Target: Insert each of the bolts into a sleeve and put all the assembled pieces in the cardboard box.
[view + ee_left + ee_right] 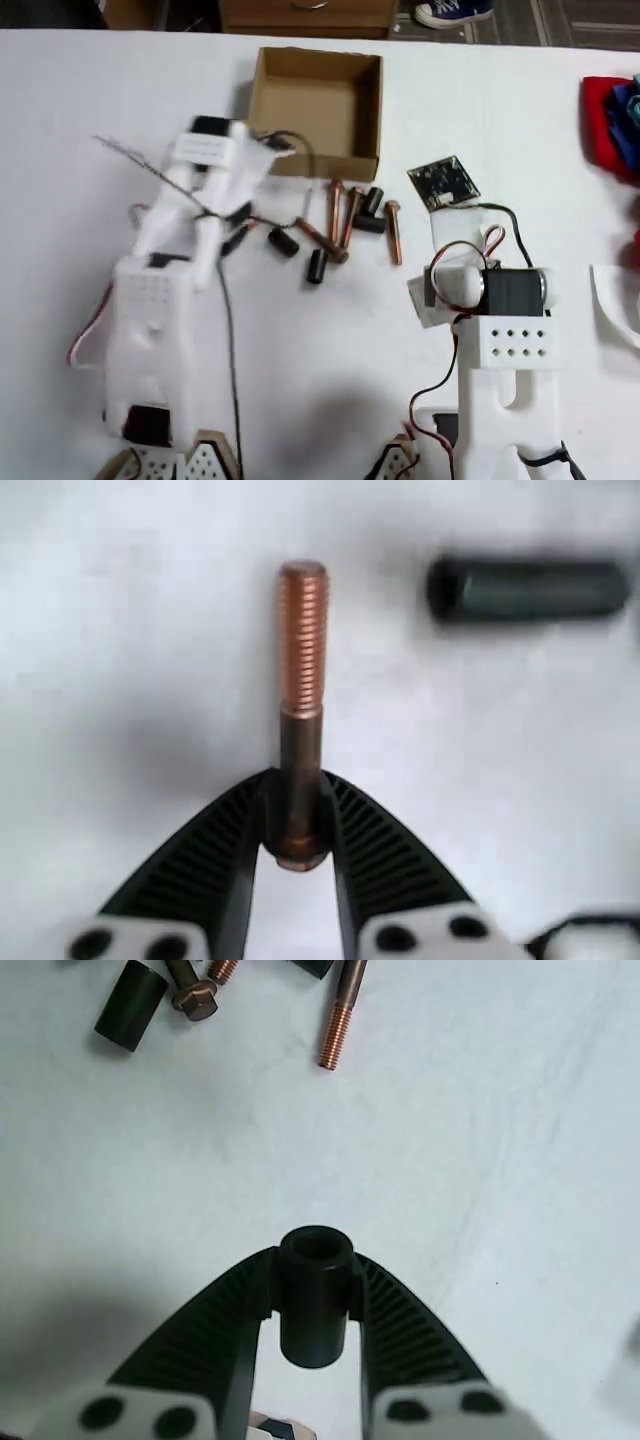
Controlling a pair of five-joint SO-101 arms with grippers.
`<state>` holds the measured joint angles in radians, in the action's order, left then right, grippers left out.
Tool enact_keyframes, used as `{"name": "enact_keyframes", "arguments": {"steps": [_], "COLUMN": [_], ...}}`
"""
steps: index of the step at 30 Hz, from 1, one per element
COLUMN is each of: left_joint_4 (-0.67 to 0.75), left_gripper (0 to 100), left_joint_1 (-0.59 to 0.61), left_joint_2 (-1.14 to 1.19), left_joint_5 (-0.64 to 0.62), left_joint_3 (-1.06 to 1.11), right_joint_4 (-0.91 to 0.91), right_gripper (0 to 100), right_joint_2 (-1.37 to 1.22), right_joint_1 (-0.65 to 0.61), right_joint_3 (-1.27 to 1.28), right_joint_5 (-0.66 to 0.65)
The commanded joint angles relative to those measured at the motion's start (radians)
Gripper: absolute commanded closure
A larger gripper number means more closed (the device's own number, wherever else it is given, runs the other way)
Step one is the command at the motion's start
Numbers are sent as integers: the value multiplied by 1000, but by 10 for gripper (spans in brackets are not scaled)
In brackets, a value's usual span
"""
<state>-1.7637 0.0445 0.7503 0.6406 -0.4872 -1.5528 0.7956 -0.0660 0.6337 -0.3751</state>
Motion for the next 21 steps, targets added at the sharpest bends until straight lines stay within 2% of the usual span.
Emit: {"name": "enact_keyframes", "arguments": {"steps": [1, 5, 8, 13, 16, 21], "left_joint_4": [-21, -18, 17, 114, 157, 186], "left_gripper": [974, 974, 974, 969, 966, 832], "left_joint_1": [71, 87, 81, 87, 81, 20], "left_joint_2": [-235, -344, -348, -348, -348, -348], "left_joint_5": [272, 434, 476, 466, 370, 276], "left_joint_3": [165, 314, 355, 358, 357, 358], "right_joint_4": [12, 19, 31, 31, 31, 31], "right_gripper": [978, 978, 978, 978, 978, 978], "right_joint_2": [31, 31, 31, 31, 31, 31], "right_joint_1": [5, 4, 4, 8, 10, 4], "right_joint_3": [-3, -3, -3, -3, -2, -2], "right_joint_5": [-8, -8, -8, -8, -8, -8]}}
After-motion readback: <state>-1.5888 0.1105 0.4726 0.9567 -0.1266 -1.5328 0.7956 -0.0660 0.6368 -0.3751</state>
